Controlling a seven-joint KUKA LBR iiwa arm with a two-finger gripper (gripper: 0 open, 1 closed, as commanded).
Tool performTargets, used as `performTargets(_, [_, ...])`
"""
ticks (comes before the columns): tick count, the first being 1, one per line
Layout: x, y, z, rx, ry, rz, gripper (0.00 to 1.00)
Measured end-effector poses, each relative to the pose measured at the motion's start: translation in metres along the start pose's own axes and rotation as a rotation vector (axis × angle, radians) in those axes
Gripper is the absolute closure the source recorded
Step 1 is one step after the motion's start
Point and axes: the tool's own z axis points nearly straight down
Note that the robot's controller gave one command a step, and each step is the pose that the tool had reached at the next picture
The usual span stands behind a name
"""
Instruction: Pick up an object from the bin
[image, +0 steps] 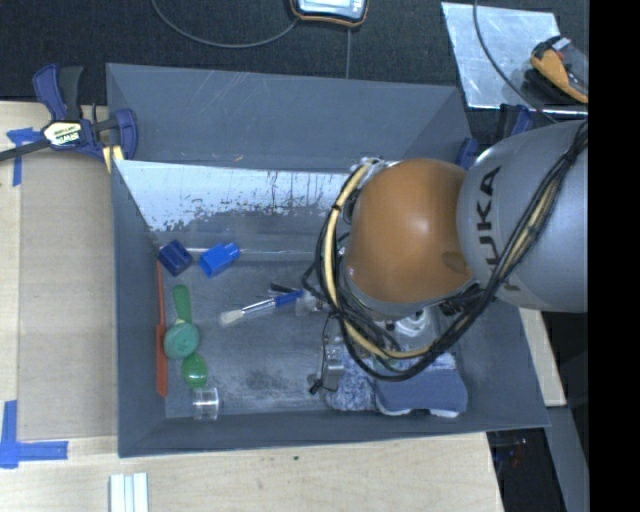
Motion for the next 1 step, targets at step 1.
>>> performTargets(1, [-0.0018, -0.0005, -0.0045, -0.002, -0.009, 0.003, 0.00])
